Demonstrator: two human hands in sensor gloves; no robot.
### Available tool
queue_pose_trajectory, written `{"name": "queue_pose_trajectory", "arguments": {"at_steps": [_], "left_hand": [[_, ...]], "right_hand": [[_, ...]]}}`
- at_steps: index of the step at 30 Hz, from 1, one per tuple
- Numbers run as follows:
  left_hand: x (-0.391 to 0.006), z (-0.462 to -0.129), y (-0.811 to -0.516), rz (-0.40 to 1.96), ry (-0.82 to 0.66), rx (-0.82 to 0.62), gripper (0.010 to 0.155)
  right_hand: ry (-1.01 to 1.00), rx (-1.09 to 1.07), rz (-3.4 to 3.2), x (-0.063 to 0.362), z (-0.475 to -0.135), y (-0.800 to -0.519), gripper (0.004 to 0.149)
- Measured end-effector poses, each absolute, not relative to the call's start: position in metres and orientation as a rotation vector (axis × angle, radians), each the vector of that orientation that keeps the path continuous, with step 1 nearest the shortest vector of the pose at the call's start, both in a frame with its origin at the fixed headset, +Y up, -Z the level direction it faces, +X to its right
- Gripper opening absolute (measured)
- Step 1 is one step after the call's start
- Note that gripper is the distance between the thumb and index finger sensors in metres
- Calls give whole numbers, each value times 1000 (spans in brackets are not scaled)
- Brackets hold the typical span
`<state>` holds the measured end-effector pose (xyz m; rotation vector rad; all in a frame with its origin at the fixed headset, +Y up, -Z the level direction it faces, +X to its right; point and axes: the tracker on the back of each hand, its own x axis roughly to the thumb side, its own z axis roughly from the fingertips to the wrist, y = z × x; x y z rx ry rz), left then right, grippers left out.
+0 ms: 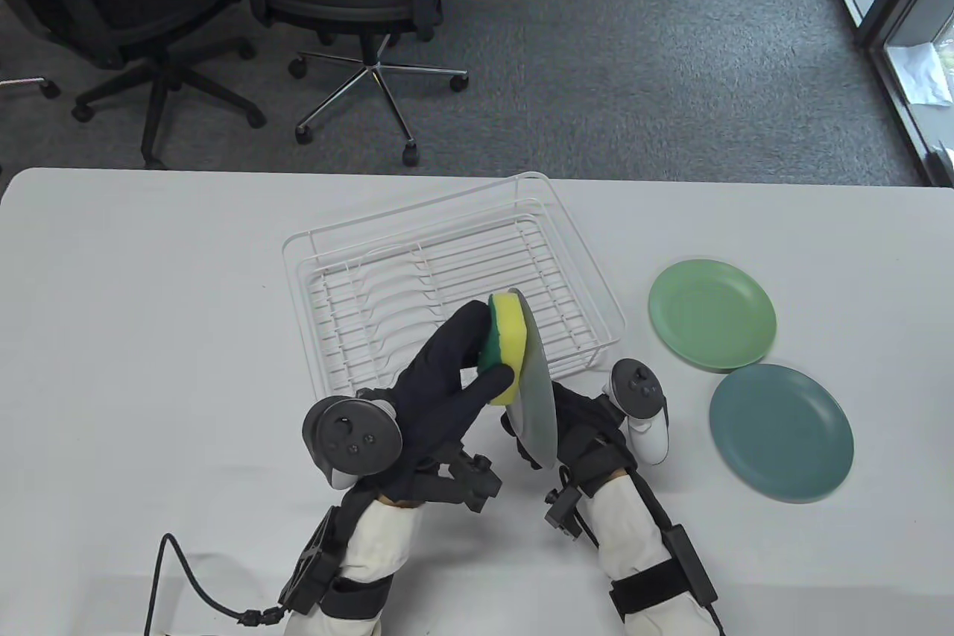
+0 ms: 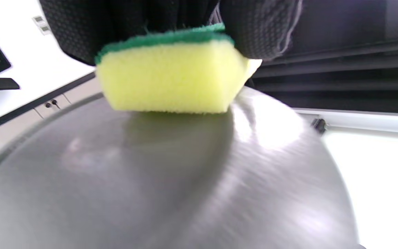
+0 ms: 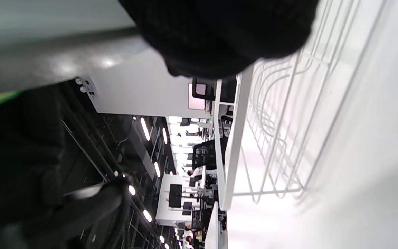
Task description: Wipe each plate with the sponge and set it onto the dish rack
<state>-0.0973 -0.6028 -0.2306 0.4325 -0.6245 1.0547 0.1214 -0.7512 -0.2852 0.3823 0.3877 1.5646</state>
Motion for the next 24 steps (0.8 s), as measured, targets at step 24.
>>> {"name": "queue_pose_trajectory", "arguments": {"at_steps": [24], "left_hand": [[-63,-245,-628,588,-712,184,73]], "right_hand": [[329,315,1324,138,-283,-752,47]]}}
